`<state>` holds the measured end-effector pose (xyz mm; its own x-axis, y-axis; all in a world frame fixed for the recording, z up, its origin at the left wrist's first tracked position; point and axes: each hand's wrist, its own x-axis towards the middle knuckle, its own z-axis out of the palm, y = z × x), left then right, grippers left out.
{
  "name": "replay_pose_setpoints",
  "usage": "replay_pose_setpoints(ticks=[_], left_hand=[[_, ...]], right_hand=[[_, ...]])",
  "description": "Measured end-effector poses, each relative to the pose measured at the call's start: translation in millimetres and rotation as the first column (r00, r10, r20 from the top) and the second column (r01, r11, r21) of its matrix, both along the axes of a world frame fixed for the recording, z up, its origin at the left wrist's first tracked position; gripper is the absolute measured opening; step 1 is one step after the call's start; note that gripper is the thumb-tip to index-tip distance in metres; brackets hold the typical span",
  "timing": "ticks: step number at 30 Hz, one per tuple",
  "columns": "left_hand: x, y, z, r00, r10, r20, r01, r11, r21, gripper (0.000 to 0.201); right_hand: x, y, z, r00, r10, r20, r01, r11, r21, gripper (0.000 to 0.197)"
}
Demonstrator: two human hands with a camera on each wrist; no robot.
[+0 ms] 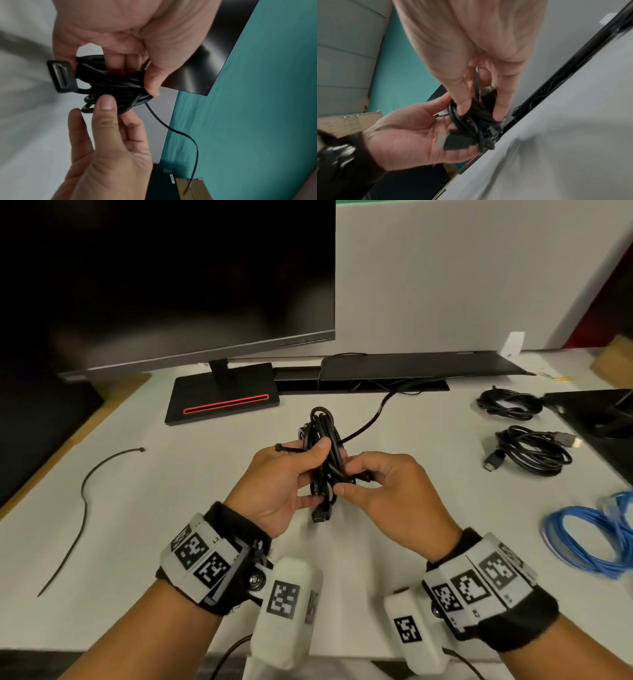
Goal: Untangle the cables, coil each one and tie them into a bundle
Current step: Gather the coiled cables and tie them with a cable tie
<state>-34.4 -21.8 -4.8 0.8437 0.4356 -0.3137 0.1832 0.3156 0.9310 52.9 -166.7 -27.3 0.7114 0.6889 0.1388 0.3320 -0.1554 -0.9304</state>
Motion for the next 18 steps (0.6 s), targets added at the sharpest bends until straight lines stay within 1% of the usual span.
replay_pose_setpoints(ticks=[2,3,4,5,6,7,9,10,11,12,13,14,15,16,18], left_hand=[[0.8,-1.0,-1.0,0.999,0.034,-0.003,-0.034,0.998,0.061,0.020],[1.0,-1.1,-1.6,0.999,0.046,-0.003,-0.045,0.995,0.085,0.018],[1.3,-1.3,-2.1,0.998,0.058,-0.006,-0.057,0.994,0.097,0.016],[1.6,-1.5,-2.8,0.997,0.071,-0.009,-0.070,0.992,0.103,0.015],[1.9,-1.9,-3.8,0.997,0.080,-0.011,-0.079,0.991,0.105,0.016],[2.6,-2.8,-5.1,0.997,0.083,-0.011,-0.081,0.991,0.106,0.016],[5.3,-6.7,-7.3,0.998,0.066,-0.015,-0.064,0.992,0.107,0.017],[7.4,-9.6,-8.2,0.999,0.051,-0.017,-0.048,0.992,0.112,0.018],[9.6,-12.7,-9.4,0.999,0.035,-0.020,-0.033,0.992,0.121,0.018],[11.7,-15.9,-10.2,0.999,0.023,-0.023,-0.020,0.991,0.130,0.018],[13.7,-18.6,-10.8,1.000,0.015,-0.026,-0.012,0.990,0.140,0.018],[15.6,-21.3,-11.2,1.000,0.011,-0.029,-0.007,0.989,0.151,0.017],[17.8,-23.6,-11.6,0.999,0.009,-0.031,-0.004,0.987,0.160,0.016],[20.0,-25.0,-11.7,0.999,0.007,-0.034,-0.002,0.986,0.166,0.016],[24.6,-24.7,-11.1,0.999,0.006,-0.039,0.002,0.982,0.189,0.015]], right_hand=[[8.2,-7.3,0.0,0.998,0.054,-0.011,-0.054,0.997,-0.047,0.021],[15.0,-12.9,0.7,0.999,0.032,0.009,-0.030,0.994,-0.101,0.020],[24.8,-19.7,2.9,0.998,-0.029,0.057,0.039,0.984,-0.174,0.019],[37.0,-28.4,7.4,0.986,-0.108,0.129,0.138,0.956,-0.259,0.019],[49.8,-37.9,13.2,0.964,-0.171,0.203,0.235,0.906,-0.353,0.023],[63.6,-47.1,19.6,0.941,-0.208,0.268,0.315,0.831,-0.459,0.032],[88.4,-60.6,29.9,0.899,-0.248,0.361,0.433,0.631,-0.644,0.054],[99.3,-65.8,32.2,0.877,-0.273,0.395,0.479,0.538,-0.693,0.061],[108.3,-68.7,32.9,0.859,-0.300,0.416,0.512,0.466,-0.721,0.065],[115.6,-71.2,31.3,0.848,-0.325,0.419,0.526,0.416,-0.742,0.067],[121.2,-73.9,28.3,0.851,-0.328,0.410,0.517,0.387,-0.763,0.066],[125.9,-77.2,24.4,0.860,-0.308,0.407,0.502,0.367,-0.783,0.061],[130.9,-81.5,19.1,0.865,-0.275,0.419,0.497,0.357,-0.791,0.051],[134.7,-85.0,14.6,0.863,-0.245,0.441,0.504,0.364,-0.783,0.040],[139.9,-89.4,8.3,0.864,-0.212,0.456,0.502,0.429,-0.751,0.023]])
